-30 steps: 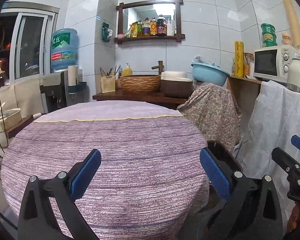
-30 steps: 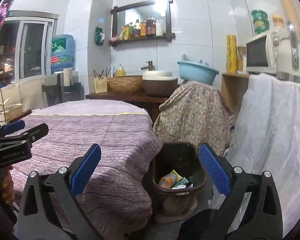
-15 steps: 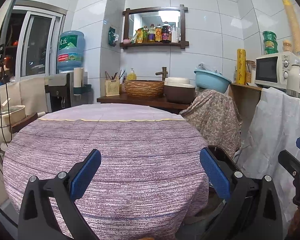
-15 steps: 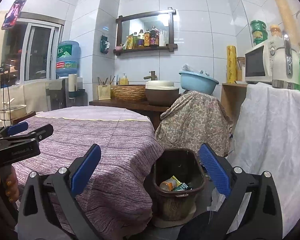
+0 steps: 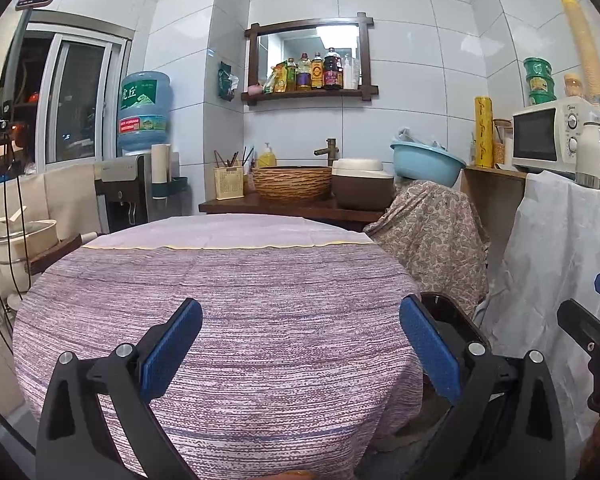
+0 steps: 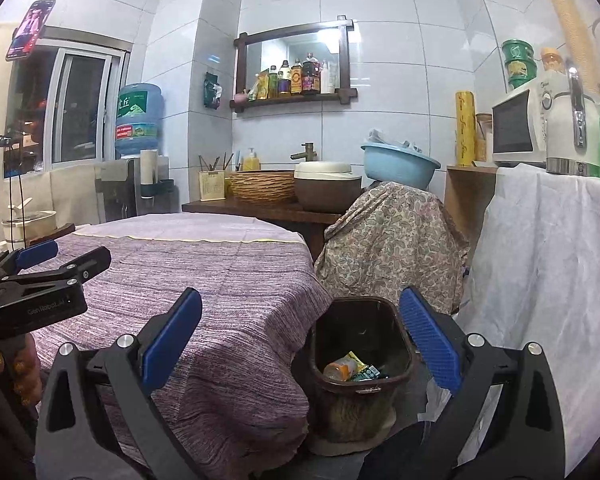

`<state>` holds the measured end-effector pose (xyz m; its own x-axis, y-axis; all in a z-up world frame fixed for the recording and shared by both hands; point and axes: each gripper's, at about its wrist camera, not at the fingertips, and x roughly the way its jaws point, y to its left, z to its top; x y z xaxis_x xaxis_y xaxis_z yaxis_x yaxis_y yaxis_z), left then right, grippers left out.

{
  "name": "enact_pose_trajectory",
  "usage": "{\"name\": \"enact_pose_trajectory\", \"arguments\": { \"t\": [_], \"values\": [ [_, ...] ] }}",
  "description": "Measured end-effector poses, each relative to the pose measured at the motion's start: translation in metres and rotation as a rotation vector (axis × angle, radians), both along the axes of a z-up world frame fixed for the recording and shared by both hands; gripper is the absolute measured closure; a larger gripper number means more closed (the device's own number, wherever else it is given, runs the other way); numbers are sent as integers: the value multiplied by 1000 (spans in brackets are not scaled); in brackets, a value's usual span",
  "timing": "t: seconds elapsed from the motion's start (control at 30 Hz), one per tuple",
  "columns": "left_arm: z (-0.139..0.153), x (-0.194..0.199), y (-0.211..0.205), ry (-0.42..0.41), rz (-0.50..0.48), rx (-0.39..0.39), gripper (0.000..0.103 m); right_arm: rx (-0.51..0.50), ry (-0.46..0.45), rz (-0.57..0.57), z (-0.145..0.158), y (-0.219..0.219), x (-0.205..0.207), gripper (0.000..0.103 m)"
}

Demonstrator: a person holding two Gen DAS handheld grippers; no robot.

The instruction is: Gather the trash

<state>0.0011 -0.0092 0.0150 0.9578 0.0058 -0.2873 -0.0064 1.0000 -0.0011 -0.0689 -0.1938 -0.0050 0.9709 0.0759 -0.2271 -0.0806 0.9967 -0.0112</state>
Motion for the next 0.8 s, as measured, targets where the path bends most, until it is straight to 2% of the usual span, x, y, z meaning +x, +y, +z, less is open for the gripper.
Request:
{"name": "enact_pose_trajectory", "arguments": {
  "t": [0.8],
  "values": [
    [-7, 3, 3, 20, -4, 1, 5, 11, 20, -1, -5, 0, 3, 6]
  ]
}}
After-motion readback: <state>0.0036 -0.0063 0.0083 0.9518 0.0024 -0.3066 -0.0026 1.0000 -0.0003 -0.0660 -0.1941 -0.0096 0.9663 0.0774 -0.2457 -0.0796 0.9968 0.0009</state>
